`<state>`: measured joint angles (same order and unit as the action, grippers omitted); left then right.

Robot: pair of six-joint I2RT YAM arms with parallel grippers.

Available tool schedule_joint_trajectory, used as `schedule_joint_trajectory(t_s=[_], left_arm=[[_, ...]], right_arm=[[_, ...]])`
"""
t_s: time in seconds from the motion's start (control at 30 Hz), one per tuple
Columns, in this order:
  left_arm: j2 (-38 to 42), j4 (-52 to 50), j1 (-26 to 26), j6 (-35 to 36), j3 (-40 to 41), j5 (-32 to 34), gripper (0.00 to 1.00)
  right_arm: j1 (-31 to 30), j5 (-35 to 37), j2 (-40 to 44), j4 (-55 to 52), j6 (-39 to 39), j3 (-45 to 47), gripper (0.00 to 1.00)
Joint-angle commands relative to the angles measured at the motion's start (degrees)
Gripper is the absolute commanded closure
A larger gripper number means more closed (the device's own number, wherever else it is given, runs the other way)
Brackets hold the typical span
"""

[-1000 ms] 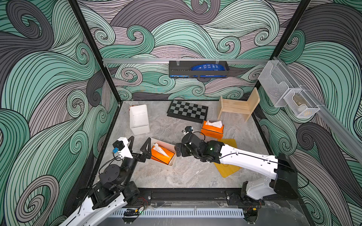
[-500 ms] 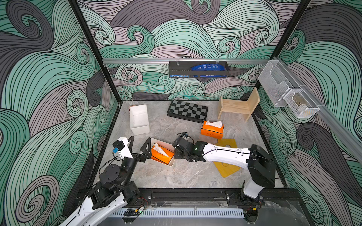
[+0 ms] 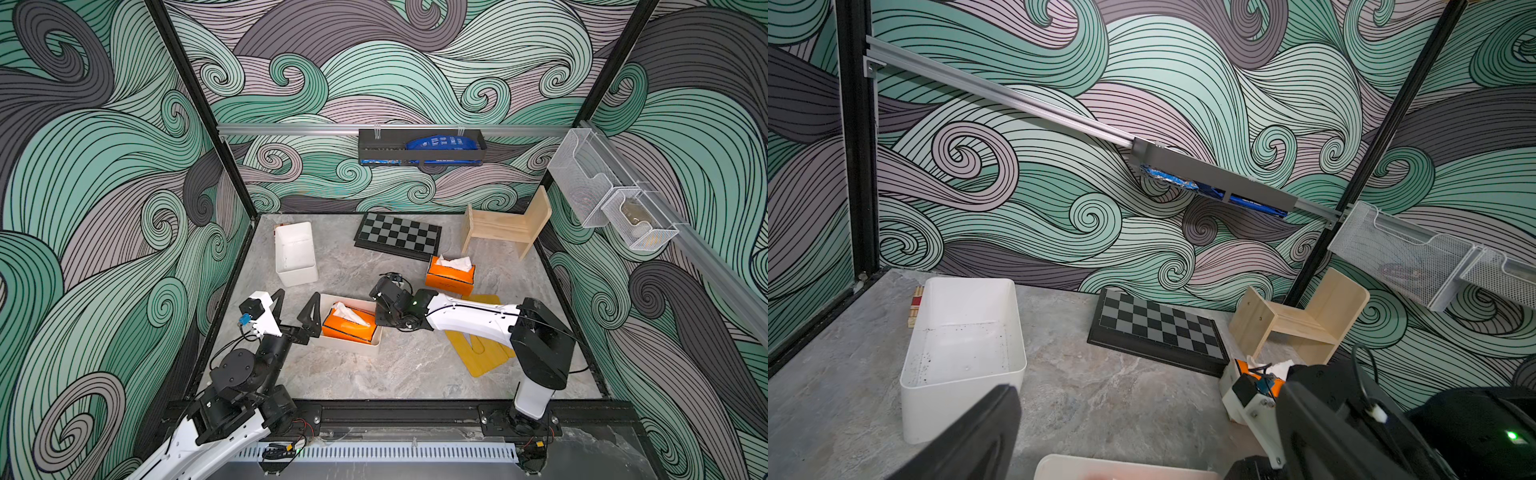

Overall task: Put the tissue paper into the tissue box
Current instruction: Move the tissue box to the center of the board.

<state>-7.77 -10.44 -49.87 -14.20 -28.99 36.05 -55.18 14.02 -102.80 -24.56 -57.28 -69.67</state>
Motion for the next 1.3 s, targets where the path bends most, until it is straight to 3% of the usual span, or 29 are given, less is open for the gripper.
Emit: schedule_joint_trajectory(t_s=[0.0, 0.33, 0.47, 0.77, 0.93, 1.13, 1.27], left_arm=[[0.3, -0.4, 0.6, -0.2, -0.1, 0.9, 0.01], [0.5, -0.5, 0.6, -0.3, -0.1, 0.9, 0.01], [0.7, -0.5, 0.6, -0.3, -0.1, 0.9, 0.01], [0.8, -0.6, 0.6, -0.3, -0.1, 0.9, 0.01], [0.9, -0.6, 0.6, -0.3, -0.1, 0.9, 0.01], [1.2, -0.6, 0.6, -0.4, -0.1, 0.9, 0.01], [1.2, -0.5, 0.6, -0.3, 0.0, 0.9, 0.01]], right_arm=[[1.5, 1.9, 1.0, -1.1, 1.1, 0.7, 0.74], [7.8, 4.7, 5.6, -2.3, 1.1, 3.6, 0.97], [10.1, 4.8, 7.4, -2.3, -0.5, 5.0, 1.0], [12.5, 5.8, 9.0, -2.3, -1.7, 5.2, 0.82], [13.4, 4.9, 8.6, -2.3, -1.1, 4.3, 0.77], [14.0, 4.0, 10.1, -2.3, 3.7, 2.5, 0.51], [14.0, 2.5, 13.2, -2.3, 14.2, 0.6, 0.3]])
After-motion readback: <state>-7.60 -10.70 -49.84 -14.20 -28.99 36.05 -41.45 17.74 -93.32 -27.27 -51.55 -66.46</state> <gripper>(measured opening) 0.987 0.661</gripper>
